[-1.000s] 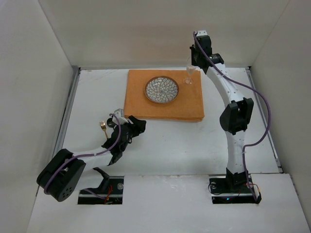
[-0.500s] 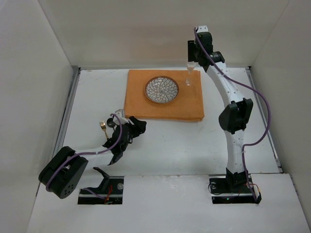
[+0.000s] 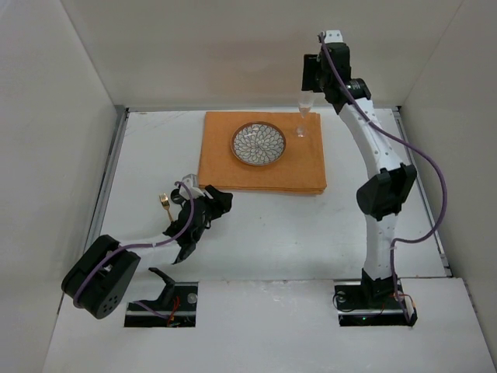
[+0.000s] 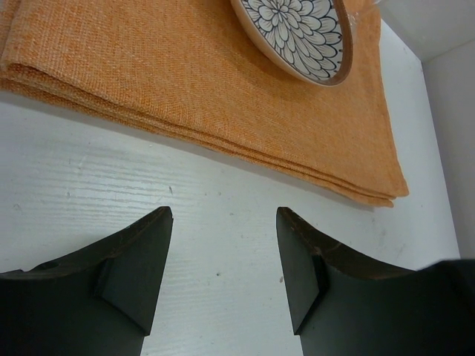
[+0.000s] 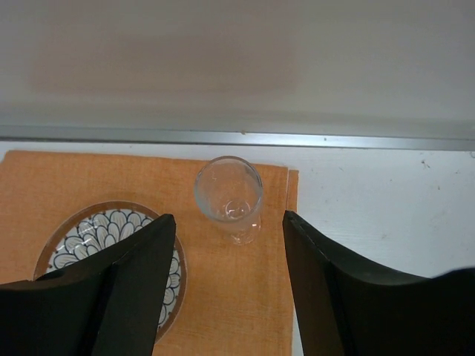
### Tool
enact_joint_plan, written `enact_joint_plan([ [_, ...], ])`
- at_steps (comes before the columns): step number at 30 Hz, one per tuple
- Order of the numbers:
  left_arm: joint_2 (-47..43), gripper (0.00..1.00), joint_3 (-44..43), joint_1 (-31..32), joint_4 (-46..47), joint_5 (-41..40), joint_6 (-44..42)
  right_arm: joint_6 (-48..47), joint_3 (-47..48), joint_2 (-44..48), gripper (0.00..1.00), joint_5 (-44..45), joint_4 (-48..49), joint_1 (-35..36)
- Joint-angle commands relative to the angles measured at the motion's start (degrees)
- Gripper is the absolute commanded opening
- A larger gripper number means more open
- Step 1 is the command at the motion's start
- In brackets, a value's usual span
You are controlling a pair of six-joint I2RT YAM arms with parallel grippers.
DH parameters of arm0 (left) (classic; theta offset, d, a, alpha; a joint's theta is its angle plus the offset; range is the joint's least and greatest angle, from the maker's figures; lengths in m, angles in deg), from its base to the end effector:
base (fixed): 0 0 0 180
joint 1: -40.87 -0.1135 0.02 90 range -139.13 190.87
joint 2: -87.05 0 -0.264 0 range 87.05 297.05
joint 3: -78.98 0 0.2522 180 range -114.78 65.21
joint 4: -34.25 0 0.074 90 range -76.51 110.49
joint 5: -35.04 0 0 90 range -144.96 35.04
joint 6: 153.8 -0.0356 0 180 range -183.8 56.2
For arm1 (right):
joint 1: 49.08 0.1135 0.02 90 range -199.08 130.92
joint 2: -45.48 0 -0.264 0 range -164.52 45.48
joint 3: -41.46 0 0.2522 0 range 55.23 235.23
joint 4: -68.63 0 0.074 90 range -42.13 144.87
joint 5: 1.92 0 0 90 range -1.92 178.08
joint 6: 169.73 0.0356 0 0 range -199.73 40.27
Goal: Set the dinner table for one person
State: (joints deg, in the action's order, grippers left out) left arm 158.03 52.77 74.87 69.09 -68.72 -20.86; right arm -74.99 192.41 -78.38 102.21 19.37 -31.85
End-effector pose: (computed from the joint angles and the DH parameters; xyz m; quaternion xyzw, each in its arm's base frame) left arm 0.1871 -0.1160 0.1667 -0.1361 0.7518 -0.3255 0.5571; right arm 0.4726 0.1375 0.4066 -0.0214 0.8261 0.0053 0.5630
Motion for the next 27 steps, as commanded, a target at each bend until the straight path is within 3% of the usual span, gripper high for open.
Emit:
enact_joint_plan([
  [1,-0.8,0.56,-1.0,-0.4,3.3,-0.5,-0.5,0.7,-1.9,7.6,0.66,-0.3,3.4,0.1],
  [6,-1.9,0.51,-1.2,-1.3,2.8,-1.0,-1.6,3.5,-16.9,18.8,0.62,-0.9,9.8,0.1],
  [9,-4.7,0.41,-1.6,-2.5,-0.7,-1.4,-2.7,8.6,-35.1,31.0,0.38,-2.3,20.1,0.6],
  [11,-6.9,0.26,-2.8,-3.3,-5.2,-2.7,-3.3,12.6,-48.3,39.5,0.19,-3.5,27.8,2.1],
  [12,-8.0,0.17,-3.6,-3.5,-8.3,-3.5,-3.7,14.1,-54.4,43.4,0.14,-3.5,31.6,3.2],
  [14,-10.1,0.1,-6.0,-3.8,-15.8,-6.5,-5.1,16.3,-65.7,50.0,0.1,-2.7,37.9,6.3],
  [18,-13.2,0.12,-11.1,-4.3,-31.6,-12.6,-7.1,18.7,-81.9,57.6,0.09,1.4,45.3,11.8],
  [23,-13.0,0.36,-14.1,-4.4,-43.5,-19.4,-7.1,18.6,-92.4,62.8,0.12,6.0,48.0,19.8],
  [27,-11.0,0.43,-17.1,-5.0,-50.3,-24.6,-7.6,23.1,-102.5,72.8,0.09,6.1,54.7,25.2],
])
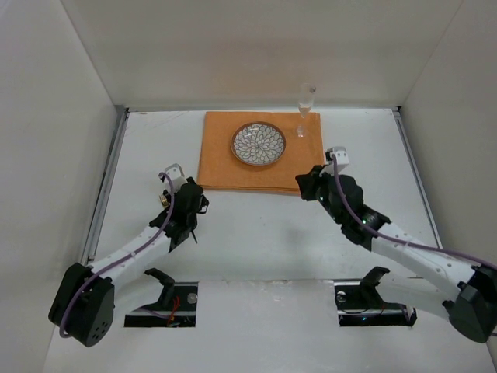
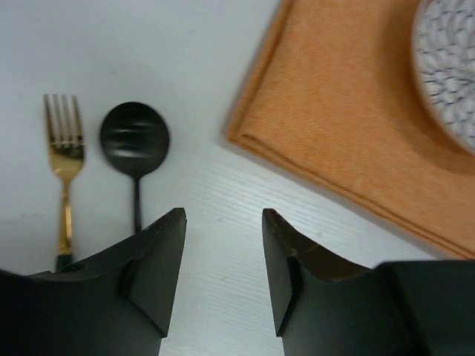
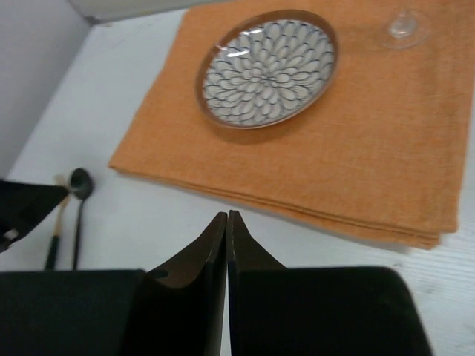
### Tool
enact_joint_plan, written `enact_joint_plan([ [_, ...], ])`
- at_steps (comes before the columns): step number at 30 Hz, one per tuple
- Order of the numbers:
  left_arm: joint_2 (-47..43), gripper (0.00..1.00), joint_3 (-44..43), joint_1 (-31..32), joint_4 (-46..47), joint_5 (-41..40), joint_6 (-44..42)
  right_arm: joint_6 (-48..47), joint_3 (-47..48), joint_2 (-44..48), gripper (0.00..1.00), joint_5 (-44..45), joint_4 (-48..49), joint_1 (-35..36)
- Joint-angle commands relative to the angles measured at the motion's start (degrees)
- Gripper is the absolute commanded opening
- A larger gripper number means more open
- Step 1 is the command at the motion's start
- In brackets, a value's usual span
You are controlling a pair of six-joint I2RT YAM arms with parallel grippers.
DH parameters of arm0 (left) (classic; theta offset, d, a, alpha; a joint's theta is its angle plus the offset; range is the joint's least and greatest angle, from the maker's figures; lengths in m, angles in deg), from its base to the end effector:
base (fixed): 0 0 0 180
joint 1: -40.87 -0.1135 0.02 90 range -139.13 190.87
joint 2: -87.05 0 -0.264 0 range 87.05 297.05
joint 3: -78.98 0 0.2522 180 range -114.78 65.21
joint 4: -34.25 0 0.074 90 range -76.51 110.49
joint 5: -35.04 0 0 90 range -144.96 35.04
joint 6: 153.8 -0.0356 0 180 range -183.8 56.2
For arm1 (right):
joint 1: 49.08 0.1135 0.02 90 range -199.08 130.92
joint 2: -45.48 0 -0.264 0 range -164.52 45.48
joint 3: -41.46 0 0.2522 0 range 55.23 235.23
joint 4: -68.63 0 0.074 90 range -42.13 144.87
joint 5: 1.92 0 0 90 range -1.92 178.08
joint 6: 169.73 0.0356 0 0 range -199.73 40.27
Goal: Set the dinner table for one person
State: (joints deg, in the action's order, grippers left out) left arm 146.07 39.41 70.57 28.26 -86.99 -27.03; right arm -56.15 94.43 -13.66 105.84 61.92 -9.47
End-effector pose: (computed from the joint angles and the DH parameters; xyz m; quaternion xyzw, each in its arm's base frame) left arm 0.1970 -0.0906 0.2111 -0.1972 0.8020 -0.0862 0.5572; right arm 0.1922 0.1450 0.2890 -0.0124 0.7785 0.2198 0.5878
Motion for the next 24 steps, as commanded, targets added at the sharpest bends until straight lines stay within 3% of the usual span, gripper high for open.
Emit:
enact_joint_plan([
  [1,1.6,0.44,-4.3,-1.0,-10.3,-6.6,-1.5,6.0,-7.3,10.1,0.06,1.7,15.1,3.2],
  [3,3.5,0.45,-5.0,-1.7,-11.1,-6.4,-1.9,9.6,-10.7,13.4,0.0,-1.7,17.2,3.1],
  [6,7.9,0.45,-6.6,-3.9,-11.5,-5.1,-3.5,14.9,-10.5,13.7,0.0,-2.8,11.5,0.9],
  [11,14.8,0.42,-9.4,-5.7,-11.3,-3.7,-4.3,15.6,-13.5,11.2,0.0,-5.8,17.3,0.5],
  [17,18.3,0.36,-8.3,-7.0,-8.9,1.2,-1.4,14.9,-13.7,8.7,0.13,-7.1,19.1,0.5],
  [24,19.3,0.3,-6.6,-7.9,-9.0,1.9,-0.1,14.8,-13.3,6.5,0.19,-8.1,18.4,-0.4],
])
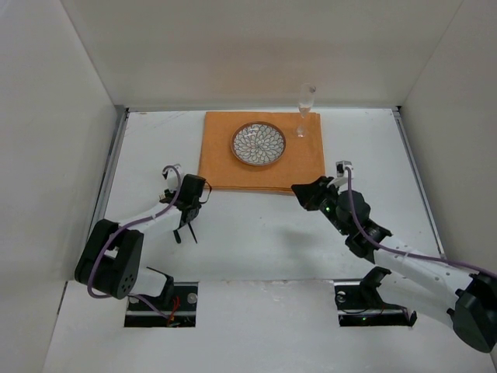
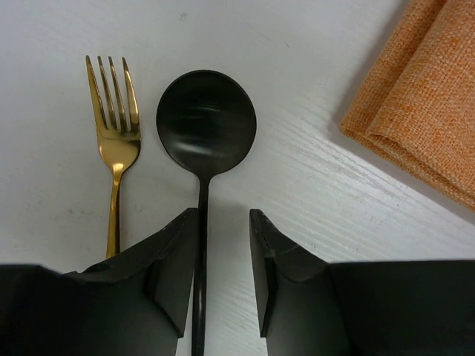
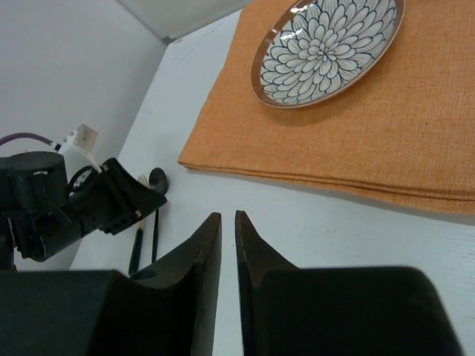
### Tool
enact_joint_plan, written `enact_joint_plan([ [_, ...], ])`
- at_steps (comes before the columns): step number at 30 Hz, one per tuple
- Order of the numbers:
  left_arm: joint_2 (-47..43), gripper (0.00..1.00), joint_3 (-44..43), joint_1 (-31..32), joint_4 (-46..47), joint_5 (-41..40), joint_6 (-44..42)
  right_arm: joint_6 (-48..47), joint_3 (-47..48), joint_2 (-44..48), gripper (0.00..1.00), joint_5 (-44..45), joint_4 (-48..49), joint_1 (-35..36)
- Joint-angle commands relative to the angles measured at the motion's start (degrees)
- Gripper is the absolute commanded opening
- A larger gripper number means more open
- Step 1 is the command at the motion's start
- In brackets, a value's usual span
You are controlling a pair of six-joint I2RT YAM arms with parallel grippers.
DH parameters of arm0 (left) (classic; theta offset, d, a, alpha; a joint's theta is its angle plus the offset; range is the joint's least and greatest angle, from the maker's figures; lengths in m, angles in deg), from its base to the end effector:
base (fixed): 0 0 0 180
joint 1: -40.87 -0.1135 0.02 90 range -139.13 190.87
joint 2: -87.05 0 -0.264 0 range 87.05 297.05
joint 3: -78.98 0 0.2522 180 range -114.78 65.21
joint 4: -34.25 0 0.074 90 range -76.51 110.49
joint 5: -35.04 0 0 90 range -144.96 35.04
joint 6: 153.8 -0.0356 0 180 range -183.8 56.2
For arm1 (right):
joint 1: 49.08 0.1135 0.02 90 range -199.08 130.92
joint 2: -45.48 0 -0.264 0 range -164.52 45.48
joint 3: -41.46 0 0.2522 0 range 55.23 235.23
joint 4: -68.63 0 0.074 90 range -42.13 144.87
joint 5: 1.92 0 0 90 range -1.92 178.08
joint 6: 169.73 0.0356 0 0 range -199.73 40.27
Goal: Set the dinner table for one person
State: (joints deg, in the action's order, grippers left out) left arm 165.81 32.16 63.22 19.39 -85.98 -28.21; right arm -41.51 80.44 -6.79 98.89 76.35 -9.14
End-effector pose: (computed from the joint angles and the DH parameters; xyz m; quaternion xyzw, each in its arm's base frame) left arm 0.2420 -0.0797 0.1628 -0.2011 0.8786 0.0457 0.4308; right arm 0.1671 0.1312 0.2537 0.0522 0.7382 0.3675 0.5632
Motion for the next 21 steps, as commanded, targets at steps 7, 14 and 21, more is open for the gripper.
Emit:
enact_joint_plan([
  [7,-2.6,0.28,3.3,-0.9,-0.1,0.4,2.3,0.4,0.9,-1.0,0.21,-1.5,3.8,-1.5],
  [14,-1.5,0.1,3.9,-1.1,0.8,1.3,3.0,0.5,0.3,0.1,0.23,-0.9,3.8,-2.2],
  [21,-10.1,0.02,1.7,1.8,-0.7,1.9,0.5,2.3,-0.8,0.8,0.32,0.5,2.9,-5.8],
])
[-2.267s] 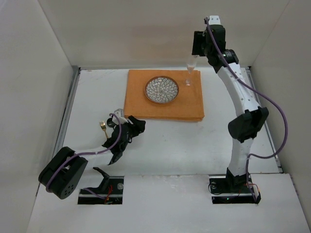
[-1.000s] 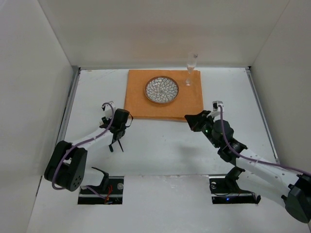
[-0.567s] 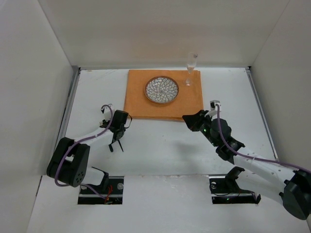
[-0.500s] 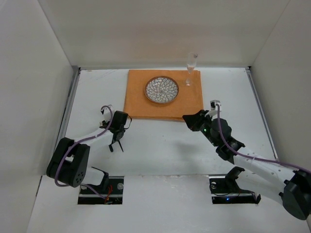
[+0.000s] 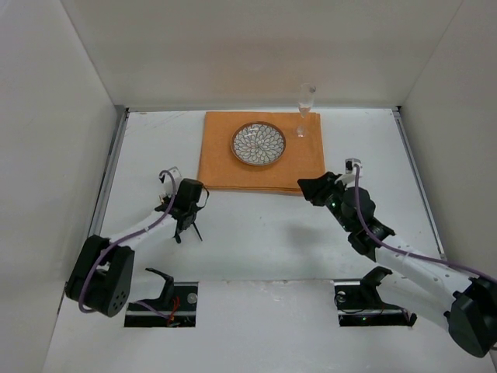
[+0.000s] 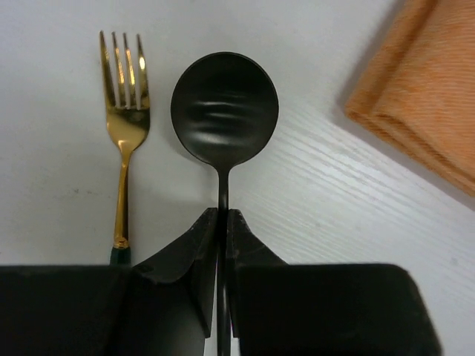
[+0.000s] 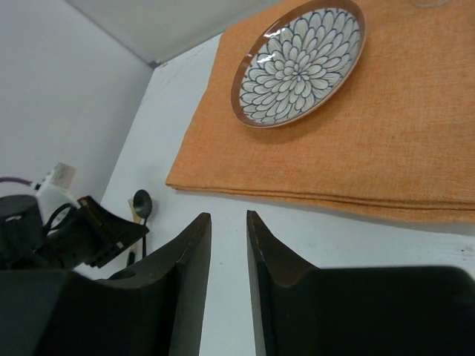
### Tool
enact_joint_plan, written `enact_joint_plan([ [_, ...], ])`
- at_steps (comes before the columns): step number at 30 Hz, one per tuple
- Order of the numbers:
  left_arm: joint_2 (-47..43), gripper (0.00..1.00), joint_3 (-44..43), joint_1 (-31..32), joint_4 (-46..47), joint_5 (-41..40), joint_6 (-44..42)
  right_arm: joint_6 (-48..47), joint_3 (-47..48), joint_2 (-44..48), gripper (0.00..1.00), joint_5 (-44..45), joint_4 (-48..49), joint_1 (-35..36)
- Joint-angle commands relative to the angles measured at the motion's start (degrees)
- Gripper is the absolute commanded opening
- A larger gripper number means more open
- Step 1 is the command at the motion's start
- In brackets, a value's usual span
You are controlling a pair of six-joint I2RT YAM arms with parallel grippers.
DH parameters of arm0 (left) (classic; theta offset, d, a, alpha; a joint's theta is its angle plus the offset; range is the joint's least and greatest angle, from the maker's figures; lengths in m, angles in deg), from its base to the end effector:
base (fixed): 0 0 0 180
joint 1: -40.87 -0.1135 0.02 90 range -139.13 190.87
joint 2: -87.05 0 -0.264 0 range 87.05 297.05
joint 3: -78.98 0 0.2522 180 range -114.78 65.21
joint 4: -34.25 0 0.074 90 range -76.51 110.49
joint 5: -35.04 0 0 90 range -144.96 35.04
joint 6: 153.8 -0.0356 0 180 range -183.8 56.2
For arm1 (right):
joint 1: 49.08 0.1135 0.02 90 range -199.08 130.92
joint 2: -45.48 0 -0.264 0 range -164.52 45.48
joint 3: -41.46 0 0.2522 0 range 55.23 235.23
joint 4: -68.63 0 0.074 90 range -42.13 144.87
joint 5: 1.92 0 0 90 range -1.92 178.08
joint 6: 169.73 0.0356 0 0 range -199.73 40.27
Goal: Set the dinner table for one person
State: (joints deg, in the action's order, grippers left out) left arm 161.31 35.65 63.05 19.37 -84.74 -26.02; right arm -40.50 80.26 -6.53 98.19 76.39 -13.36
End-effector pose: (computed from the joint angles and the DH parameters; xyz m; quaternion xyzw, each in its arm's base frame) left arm 0.2269 -0.0734 0.1628 -0.2173 0.8740 0.0246 0.4338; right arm 0.1754 0.1185 0.2536 0.0818 0.7349 0.3559 0.5714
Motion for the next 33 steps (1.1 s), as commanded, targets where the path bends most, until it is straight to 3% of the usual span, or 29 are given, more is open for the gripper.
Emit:
enact_joint_plan([
  [1,-6.7,0.02,-2.9,3.1,-1.2,0.4,-2.3,1.7,-0.6,0.3,0.35,1.1,2.4,-2.1],
  [6,-4.7,0.02,-14.9,12.8,-1.4,2.0,-5.4,3.1,-0.9,0.5,0.47,2.9,0.4,-4.8],
  [10,6.5,0.02,-28.1,20.9,4.0,4.5,-10.6,4.4,-2.6,1.7,0.53,5.0,0.1,-7.5],
  [13,16.6,0.02,-39.2,23.3,6.2,10.2,-12.4,6.0,-3.7,2.0,0.54,9.0,-1.3,-9.4],
  [22,44.5,0.02,-70.3,23.9,4.1,15.5,-12.2,8.4,-4.7,3.7,0.53,10.1,-3.7,-12.7],
  [33,62.3,0.02,-89.5,22.3,0.9,15.4,-5.0,8.4,-4.5,3.2,0.53,8.5,-3.0,-13.4],
])
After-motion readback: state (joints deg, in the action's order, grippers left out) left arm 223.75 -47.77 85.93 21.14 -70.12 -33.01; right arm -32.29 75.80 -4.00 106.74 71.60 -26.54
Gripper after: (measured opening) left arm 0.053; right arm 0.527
